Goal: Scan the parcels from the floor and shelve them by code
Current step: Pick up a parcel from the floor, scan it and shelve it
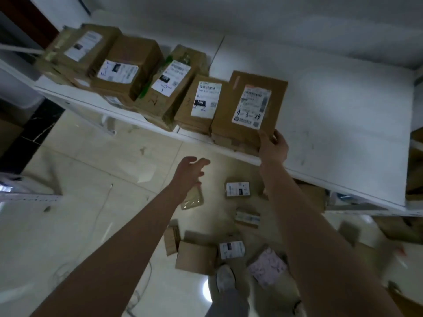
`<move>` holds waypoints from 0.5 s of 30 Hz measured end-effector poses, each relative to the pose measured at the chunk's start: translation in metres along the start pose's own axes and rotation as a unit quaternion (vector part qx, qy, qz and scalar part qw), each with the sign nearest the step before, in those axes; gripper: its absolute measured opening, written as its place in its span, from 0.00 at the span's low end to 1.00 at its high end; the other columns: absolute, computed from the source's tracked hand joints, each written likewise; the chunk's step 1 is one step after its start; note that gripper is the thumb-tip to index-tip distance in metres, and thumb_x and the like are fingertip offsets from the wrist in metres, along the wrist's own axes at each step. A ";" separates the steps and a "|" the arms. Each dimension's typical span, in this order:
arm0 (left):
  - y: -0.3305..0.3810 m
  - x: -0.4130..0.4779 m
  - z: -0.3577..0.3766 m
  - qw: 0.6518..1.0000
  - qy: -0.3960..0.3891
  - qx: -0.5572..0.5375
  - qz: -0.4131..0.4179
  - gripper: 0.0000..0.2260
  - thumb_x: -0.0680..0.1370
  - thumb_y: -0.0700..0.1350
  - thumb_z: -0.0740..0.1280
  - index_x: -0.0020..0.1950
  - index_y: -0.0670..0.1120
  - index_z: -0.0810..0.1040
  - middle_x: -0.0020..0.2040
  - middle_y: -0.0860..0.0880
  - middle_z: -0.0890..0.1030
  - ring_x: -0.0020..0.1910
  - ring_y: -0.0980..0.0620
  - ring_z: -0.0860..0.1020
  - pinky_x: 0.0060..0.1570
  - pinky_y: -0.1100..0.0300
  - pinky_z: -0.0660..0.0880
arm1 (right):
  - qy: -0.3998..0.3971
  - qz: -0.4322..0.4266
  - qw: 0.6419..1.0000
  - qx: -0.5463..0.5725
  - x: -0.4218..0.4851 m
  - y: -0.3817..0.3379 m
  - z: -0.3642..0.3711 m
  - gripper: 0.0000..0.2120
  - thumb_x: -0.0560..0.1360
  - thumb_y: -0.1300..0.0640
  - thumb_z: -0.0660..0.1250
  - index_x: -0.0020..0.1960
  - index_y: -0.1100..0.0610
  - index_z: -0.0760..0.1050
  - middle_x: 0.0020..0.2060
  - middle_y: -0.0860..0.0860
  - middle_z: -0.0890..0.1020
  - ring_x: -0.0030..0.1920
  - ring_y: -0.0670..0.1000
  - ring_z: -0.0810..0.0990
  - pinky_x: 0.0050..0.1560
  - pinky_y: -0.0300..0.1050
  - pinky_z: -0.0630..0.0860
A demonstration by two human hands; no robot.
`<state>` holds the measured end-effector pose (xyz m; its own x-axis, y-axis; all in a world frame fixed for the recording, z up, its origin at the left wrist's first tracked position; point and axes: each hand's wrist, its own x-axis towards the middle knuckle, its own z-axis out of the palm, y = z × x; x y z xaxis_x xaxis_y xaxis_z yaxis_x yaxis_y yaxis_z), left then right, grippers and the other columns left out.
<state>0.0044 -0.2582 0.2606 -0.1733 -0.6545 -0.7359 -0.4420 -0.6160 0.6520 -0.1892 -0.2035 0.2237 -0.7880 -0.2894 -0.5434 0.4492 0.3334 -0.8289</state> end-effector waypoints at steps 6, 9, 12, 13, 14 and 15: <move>-0.016 0.008 0.023 0.997 -0.036 0.074 -0.002 0.19 0.77 0.54 0.70 0.62 0.44 0.76 0.58 0.46 0.79 0.52 0.48 0.80 0.51 0.51 0.77 | -0.083 0.024 0.991 0.105 -0.003 0.018 -0.046 0.23 0.78 0.50 0.69 0.71 0.56 0.72 0.61 0.51 0.81 0.60 0.50 0.81 0.62 0.49 0.77; -0.030 0.007 0.041 0.993 -0.043 0.111 -0.017 0.10 0.81 0.52 0.65 0.53 0.45 0.76 0.54 0.45 0.77 0.51 0.46 0.78 0.56 0.48 0.76 | -0.090 0.021 0.988 0.125 -0.009 0.038 -0.084 0.14 0.80 0.53 0.67 0.63 0.57 0.77 0.55 0.54 0.85 0.53 0.53 0.85 0.55 0.48 0.81; -0.046 0.001 0.061 0.985 -0.057 0.158 -0.021 0.12 0.81 0.52 0.64 0.55 0.44 0.75 0.52 0.46 0.77 0.51 0.45 0.79 0.53 0.49 0.76 | -0.069 0.035 0.990 0.122 -0.014 0.061 -0.123 0.12 0.79 0.54 0.68 0.59 0.59 0.80 0.52 0.57 0.86 0.50 0.56 0.85 0.56 0.51 0.81; -0.053 0.000 0.069 0.982 -0.065 0.175 -0.021 0.12 0.81 0.53 0.64 0.55 0.44 0.75 0.51 0.46 0.77 0.51 0.45 0.79 0.53 0.49 0.76 | -0.062 0.038 0.991 0.113 -0.015 0.068 -0.137 0.11 0.79 0.54 0.69 0.57 0.58 0.81 0.52 0.57 0.86 0.50 0.56 0.85 0.56 0.52 0.81; -0.059 -0.003 0.077 0.979 -0.074 0.189 -0.020 0.12 0.82 0.53 0.63 0.54 0.44 0.75 0.50 0.46 0.77 0.51 0.45 0.79 0.54 0.48 0.76 | -0.058 0.041 0.992 0.103 -0.016 0.076 -0.151 0.09 0.78 0.53 0.70 0.55 0.57 0.81 0.52 0.57 0.86 0.49 0.56 0.85 0.55 0.52 0.81; -0.065 -0.005 0.087 0.976 -0.083 0.199 -0.017 0.12 0.82 0.53 0.63 0.52 0.45 0.75 0.48 0.47 0.77 0.50 0.45 0.79 0.56 0.47 0.77 | -0.054 0.045 0.993 0.094 -0.016 0.084 -0.165 0.09 0.78 0.52 0.70 0.54 0.57 0.81 0.52 0.57 0.86 0.48 0.55 0.85 0.53 0.51 0.81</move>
<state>-0.0423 -0.1769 0.2057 -0.2783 -0.5357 -0.7972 -0.7517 -0.3952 0.5280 -0.2081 -0.0226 0.1850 -0.6962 -0.3641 -0.6187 0.5944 0.1908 -0.7812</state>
